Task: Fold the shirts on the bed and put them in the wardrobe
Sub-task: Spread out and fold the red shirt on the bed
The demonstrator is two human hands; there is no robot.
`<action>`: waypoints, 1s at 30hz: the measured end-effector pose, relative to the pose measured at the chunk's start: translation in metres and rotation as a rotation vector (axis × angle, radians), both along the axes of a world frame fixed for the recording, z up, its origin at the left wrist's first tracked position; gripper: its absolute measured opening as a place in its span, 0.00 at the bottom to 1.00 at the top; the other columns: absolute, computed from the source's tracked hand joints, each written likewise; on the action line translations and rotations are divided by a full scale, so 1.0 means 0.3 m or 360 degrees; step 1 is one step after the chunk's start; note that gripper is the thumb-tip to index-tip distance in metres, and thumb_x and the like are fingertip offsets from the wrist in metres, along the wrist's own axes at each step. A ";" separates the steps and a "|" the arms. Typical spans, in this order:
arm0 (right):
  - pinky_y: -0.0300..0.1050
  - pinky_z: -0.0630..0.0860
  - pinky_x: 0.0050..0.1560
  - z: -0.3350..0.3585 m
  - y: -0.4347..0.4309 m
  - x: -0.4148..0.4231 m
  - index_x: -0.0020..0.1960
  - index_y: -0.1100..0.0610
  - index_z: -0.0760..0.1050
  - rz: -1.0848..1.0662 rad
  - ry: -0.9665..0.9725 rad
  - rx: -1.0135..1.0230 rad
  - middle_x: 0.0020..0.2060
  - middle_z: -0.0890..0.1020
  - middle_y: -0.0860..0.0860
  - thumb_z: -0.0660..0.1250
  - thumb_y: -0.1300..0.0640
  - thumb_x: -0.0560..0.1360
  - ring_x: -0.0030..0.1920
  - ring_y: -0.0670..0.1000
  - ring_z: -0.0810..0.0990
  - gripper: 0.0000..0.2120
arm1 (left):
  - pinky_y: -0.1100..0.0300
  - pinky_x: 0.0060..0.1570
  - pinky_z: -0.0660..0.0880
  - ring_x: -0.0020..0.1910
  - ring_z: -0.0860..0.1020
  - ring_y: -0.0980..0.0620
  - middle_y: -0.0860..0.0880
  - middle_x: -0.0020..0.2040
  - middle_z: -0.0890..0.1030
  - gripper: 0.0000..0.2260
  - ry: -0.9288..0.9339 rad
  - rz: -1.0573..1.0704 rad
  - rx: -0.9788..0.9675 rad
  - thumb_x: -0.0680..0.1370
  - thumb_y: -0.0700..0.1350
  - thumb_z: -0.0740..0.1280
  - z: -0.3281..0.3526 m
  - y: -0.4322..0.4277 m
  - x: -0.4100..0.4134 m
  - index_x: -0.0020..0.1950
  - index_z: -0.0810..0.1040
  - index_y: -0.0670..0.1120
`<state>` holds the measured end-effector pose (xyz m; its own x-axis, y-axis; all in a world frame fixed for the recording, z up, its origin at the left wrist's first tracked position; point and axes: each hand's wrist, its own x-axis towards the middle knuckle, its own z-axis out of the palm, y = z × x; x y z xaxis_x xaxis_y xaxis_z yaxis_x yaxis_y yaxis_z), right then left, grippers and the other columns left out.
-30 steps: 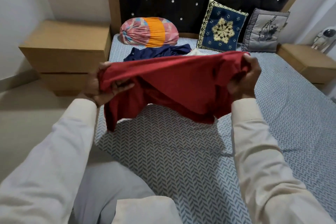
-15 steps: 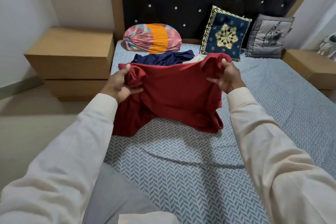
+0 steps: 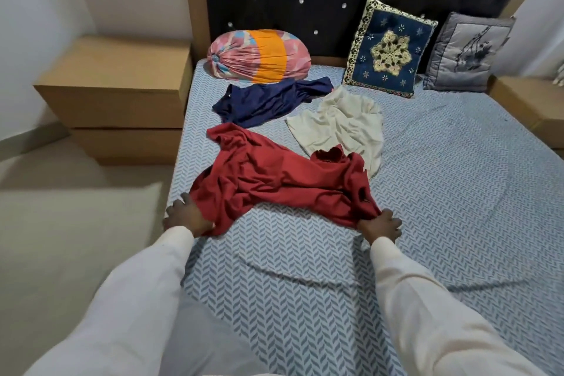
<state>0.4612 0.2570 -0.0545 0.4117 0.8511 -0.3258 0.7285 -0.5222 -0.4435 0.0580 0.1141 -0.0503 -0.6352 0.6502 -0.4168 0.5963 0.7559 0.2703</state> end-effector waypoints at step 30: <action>0.38 0.76 0.25 -0.016 -0.023 -0.051 0.47 0.55 0.72 -0.0330 0.1468 0.0055 0.37 0.75 0.57 0.64 0.68 0.77 0.31 0.48 0.79 0.08 | 0.65 0.24 0.68 0.24 0.67 0.52 0.45 0.31 0.71 0.08 -0.1336 0.0762 0.0788 0.76 0.39 0.69 -0.008 -0.144 0.047 0.53 0.75 0.40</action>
